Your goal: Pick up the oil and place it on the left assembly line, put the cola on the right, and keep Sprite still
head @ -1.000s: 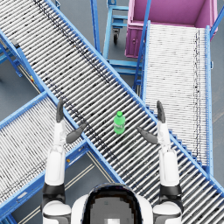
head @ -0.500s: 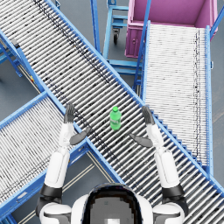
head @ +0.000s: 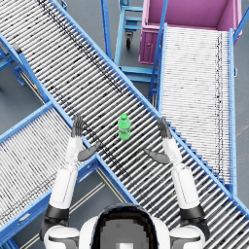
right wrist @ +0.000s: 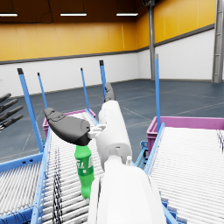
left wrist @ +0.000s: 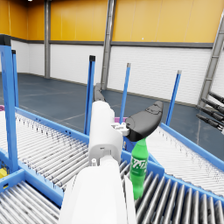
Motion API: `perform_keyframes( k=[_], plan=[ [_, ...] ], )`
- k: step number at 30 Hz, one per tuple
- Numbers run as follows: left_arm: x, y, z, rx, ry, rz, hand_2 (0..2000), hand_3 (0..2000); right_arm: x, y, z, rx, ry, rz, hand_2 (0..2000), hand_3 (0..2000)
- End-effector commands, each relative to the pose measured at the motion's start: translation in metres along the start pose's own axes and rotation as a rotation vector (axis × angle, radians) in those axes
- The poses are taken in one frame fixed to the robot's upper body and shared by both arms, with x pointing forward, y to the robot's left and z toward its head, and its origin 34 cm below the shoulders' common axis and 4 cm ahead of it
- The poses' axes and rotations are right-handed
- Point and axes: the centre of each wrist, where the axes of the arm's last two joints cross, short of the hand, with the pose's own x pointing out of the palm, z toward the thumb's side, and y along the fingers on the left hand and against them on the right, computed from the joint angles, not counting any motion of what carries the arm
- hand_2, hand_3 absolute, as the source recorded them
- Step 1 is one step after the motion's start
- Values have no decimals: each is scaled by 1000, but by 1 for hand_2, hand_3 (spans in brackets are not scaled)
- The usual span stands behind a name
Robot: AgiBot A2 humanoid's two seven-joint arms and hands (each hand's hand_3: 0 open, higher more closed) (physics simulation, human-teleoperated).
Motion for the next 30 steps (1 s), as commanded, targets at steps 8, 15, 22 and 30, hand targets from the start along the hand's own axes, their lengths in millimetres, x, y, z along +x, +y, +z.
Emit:
perform_keyframes(
  k=[8, 15, 22, 30],
  plan=[
    [0, 0, 0, 0, 0, 0, 0, 0, 0, 0, 0, 0, 0, 0, 0, 0],
    [0, 0, 0, 0, 0, 0, 0, 0, 0, 0, 0, 0, 0, 0, 0, 0],
    [0, 0, 0, 0, 0, 0, 0, 0, 0, 0, 0, 0, 0, 0, 0, 0],
    [0, 0, 0, 0, 0, 0, 0, 0, 0, 0, 0, 0, 0, 0, 0, 0]
  ],
)
